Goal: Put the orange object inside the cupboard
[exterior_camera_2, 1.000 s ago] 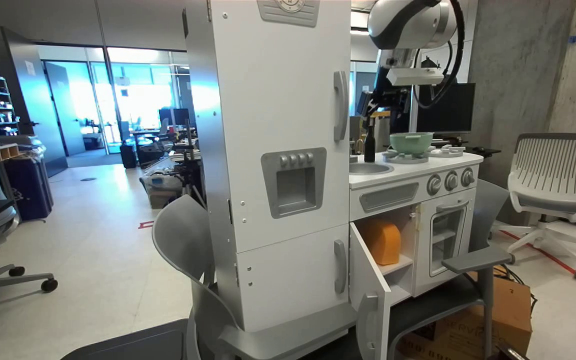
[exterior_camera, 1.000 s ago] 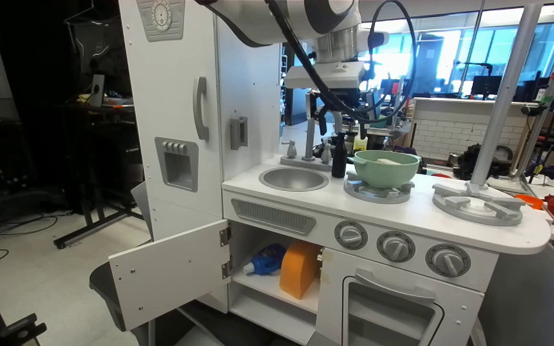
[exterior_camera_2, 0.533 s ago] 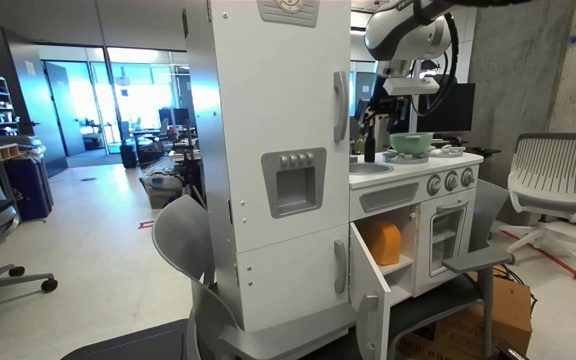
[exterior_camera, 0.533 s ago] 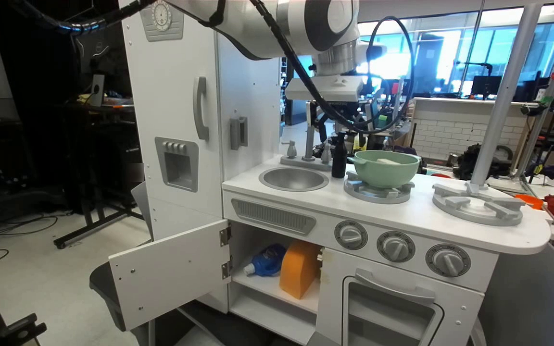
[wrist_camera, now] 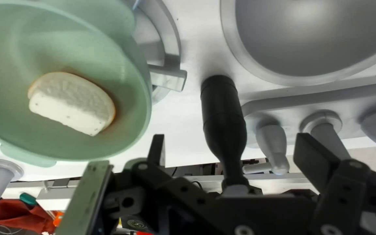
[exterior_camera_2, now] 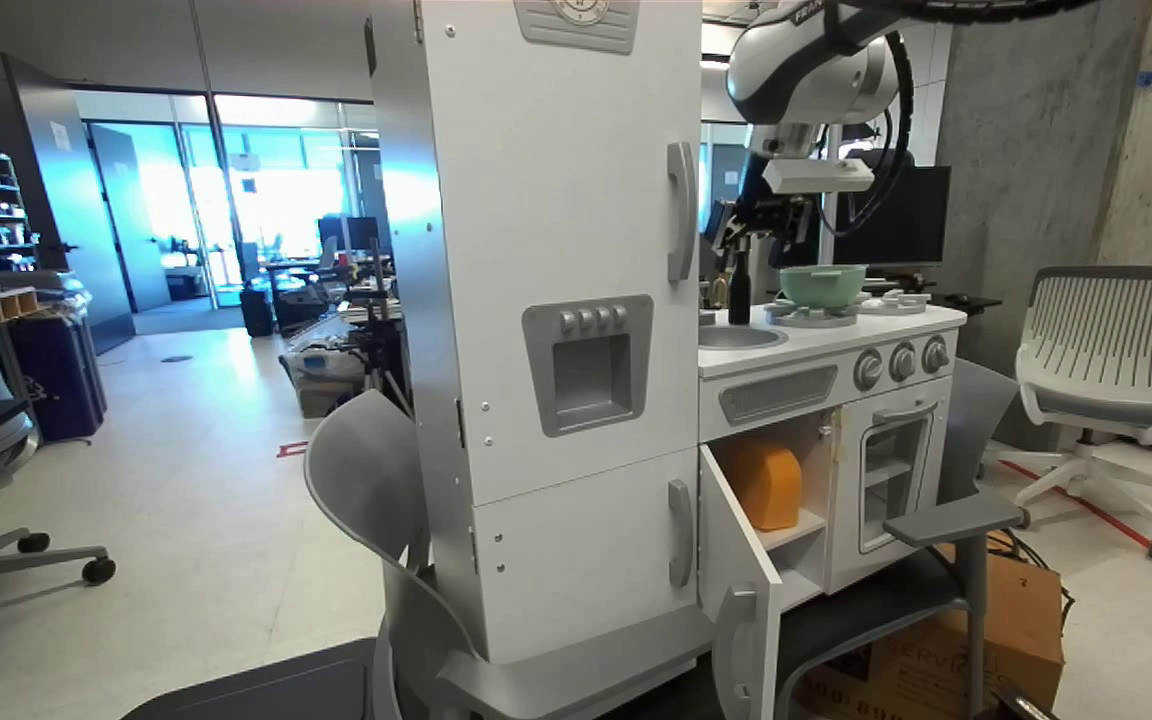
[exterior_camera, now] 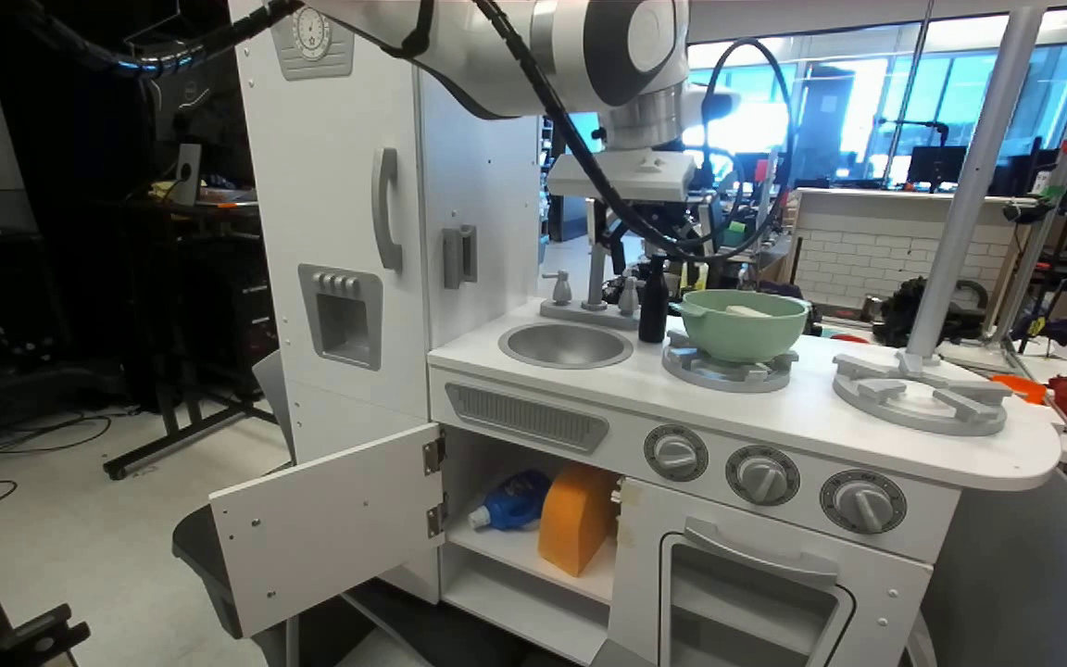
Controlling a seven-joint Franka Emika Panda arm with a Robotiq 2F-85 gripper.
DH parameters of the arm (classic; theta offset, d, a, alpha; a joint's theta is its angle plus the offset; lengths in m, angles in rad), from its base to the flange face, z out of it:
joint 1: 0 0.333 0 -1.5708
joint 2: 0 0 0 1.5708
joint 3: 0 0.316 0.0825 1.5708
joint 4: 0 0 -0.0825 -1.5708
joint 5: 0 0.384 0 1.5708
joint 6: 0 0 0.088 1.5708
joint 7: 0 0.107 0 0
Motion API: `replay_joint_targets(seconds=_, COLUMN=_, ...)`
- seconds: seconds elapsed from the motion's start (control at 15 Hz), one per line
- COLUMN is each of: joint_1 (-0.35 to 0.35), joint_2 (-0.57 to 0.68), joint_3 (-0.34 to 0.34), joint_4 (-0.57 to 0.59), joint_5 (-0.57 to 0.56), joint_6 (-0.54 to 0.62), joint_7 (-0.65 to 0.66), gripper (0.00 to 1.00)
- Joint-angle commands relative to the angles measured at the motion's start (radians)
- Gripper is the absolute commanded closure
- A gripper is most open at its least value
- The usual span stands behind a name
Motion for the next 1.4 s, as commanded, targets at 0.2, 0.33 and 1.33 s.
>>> replay_joint_targets(seconds=0.2, joint_1=-0.002, joint_2=0.041, joint_3=0.023, joint_4=0.061, joint_5=0.012, joint_6=0.028, joint_7=-0.027, gripper=0.00)
replay_joint_targets(seconds=0.33, joint_1=-0.001, joint_2=0.044, joint_3=0.025, joint_4=0.062, joint_5=0.011, joint_6=0.038, joint_7=-0.023, gripper=0.00)
replay_joint_targets(seconds=1.33, joint_1=-0.004, joint_2=0.051, joint_3=0.033, joint_4=0.062, joint_5=0.010, joint_6=0.080, joint_7=-0.025, gripper=0.93)
